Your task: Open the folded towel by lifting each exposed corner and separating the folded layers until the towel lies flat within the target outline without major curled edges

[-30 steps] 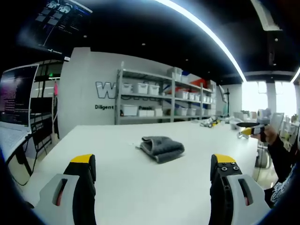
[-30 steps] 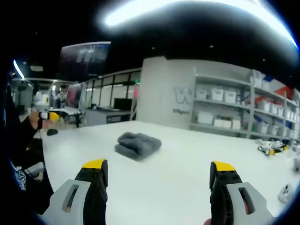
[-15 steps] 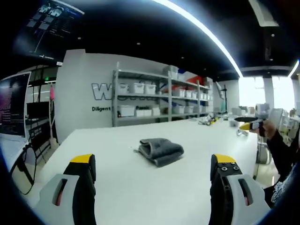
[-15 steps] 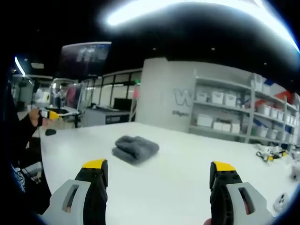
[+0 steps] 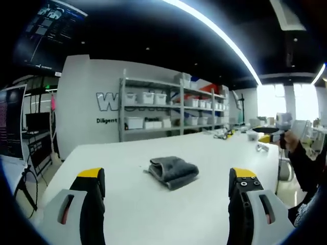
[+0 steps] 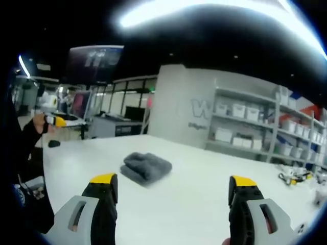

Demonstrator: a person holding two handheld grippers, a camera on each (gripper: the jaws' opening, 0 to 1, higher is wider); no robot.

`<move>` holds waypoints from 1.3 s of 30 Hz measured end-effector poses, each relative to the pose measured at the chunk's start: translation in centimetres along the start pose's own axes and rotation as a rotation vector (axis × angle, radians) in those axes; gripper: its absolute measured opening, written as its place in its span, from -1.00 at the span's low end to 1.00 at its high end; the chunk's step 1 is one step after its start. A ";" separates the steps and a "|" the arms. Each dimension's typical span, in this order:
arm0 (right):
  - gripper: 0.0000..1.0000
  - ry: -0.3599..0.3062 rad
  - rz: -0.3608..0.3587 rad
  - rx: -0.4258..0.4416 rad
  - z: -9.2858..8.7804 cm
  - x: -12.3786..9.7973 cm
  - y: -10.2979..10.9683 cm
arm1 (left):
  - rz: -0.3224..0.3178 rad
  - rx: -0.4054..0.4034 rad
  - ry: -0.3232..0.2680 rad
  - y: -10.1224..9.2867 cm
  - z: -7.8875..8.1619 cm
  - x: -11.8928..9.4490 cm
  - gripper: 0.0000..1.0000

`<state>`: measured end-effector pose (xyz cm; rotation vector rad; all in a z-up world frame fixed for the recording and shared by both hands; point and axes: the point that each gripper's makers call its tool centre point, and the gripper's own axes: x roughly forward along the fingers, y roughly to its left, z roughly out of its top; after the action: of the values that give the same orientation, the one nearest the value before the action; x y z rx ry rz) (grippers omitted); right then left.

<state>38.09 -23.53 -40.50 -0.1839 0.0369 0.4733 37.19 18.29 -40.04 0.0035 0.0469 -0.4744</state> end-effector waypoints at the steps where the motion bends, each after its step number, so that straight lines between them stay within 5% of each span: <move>1: 0.79 0.000 0.000 -0.002 0.1 0.0 0.0 | -0.002 0.003 0.001 -0.1 0.1 0.1 0.96; 18: 0.73 0.000 -0.002 -0.041 2.4 2.1 -1.3 | -0.036 0.062 0.005 -0.1 2.9 3.1 0.92; 39: 0.71 0.018 -0.009 -0.044 3.5 5.7 -3.1 | -0.037 0.052 0.083 2.8 3.1 7.9 0.99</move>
<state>44.53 -22.99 -36.94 -0.2311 0.0435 0.4639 45.59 17.10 -37.36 0.0737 0.1160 -0.5125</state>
